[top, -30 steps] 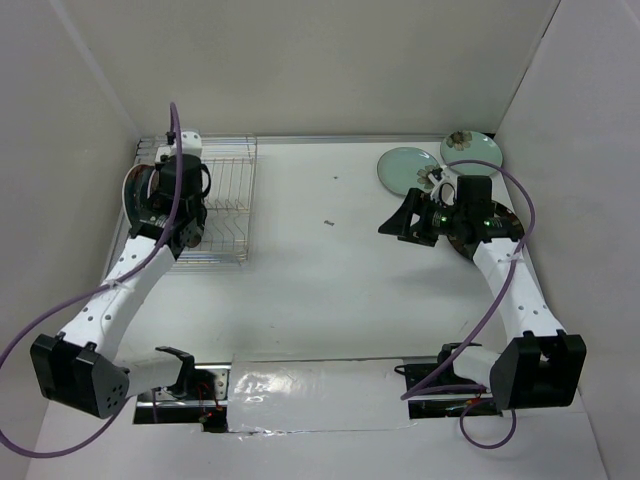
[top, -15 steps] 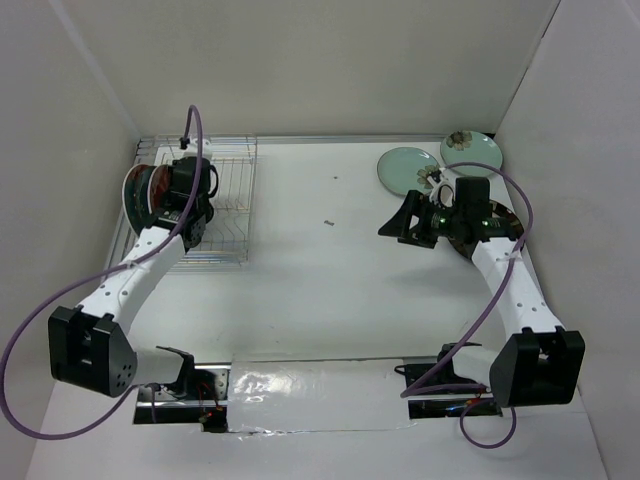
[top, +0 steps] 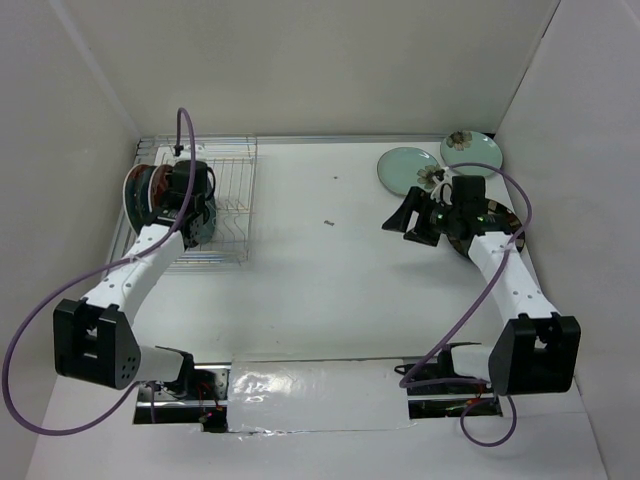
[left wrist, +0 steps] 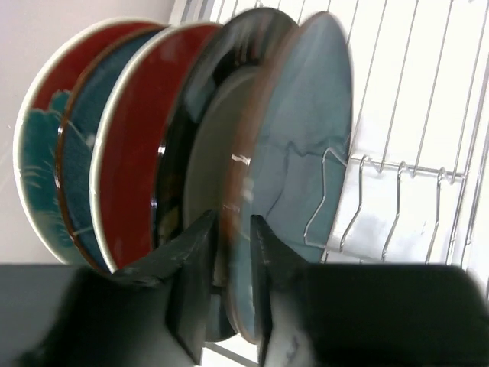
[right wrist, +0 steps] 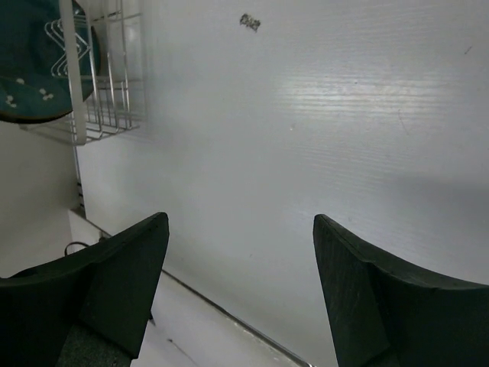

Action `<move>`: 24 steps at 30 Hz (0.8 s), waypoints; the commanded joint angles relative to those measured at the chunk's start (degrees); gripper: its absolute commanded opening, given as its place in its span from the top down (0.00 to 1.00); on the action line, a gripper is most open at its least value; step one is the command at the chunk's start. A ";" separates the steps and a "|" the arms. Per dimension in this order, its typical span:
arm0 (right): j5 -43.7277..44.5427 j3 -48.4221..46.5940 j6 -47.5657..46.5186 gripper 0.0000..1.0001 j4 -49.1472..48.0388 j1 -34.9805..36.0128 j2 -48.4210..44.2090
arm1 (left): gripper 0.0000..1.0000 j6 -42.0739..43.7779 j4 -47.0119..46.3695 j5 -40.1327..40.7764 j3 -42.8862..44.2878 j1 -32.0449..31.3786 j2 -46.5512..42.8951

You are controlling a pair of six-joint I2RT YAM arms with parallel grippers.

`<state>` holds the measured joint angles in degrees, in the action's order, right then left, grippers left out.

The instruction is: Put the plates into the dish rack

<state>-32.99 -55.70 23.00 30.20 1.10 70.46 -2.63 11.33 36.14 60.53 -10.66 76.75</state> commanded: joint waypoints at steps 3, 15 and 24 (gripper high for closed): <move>6.01 1.12 4.93 0.18 -6.19 -0.40 2.14 | 0.55 -4.05 -4.13 -1.59 3.62 0.37 -1.08; 34.55 -6.16 6.09 0.18 -0.58 -6.02 6.87 | 0.16 -12.91 7.38 -14.32 15.48 -8.14 -2.31; 47.04 -11.18 7.32 0.25 -1.19 -11.56 18.48 | 0.13 -23.19 7.84 -32.26 14.01 -20.89 0.94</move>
<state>7.25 -63.70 29.32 29.21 -8.73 86.50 -20.60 19.81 11.68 75.70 -28.77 76.99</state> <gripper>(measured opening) 0.768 0.873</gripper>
